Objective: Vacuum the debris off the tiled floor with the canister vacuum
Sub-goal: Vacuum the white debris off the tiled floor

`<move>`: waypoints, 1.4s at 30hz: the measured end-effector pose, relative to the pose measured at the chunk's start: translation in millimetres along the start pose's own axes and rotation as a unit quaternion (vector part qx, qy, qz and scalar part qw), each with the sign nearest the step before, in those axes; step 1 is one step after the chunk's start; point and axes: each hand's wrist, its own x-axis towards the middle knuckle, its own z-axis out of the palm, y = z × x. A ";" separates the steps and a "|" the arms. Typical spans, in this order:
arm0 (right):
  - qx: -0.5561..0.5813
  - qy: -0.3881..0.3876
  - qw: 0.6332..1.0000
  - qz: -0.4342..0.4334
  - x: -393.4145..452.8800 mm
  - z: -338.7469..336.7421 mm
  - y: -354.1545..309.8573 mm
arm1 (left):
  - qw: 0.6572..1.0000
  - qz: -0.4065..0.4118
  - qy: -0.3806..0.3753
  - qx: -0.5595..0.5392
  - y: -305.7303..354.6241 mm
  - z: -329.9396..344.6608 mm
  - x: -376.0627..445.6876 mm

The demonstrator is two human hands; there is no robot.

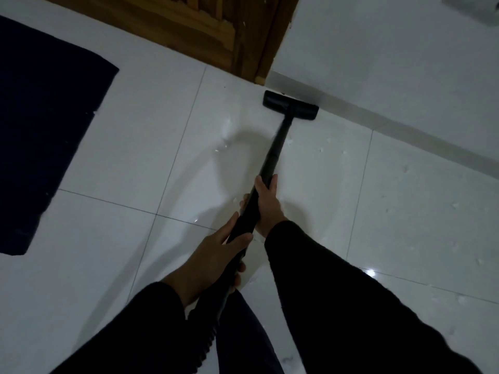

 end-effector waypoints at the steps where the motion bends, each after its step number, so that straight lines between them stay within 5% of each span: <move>1: -0.007 -0.001 1.000 0.000 -2.0 -2.1 1.0 | 1.000 0.005 0.002 -0.005 -1.6 4.3 -2.4; 42: -0.014 0.029 0.999 -0.007 -114.5 -18.4 132.6 | 0.999 0.008 -0.033 0.005 -118.4 -9.1 -128.2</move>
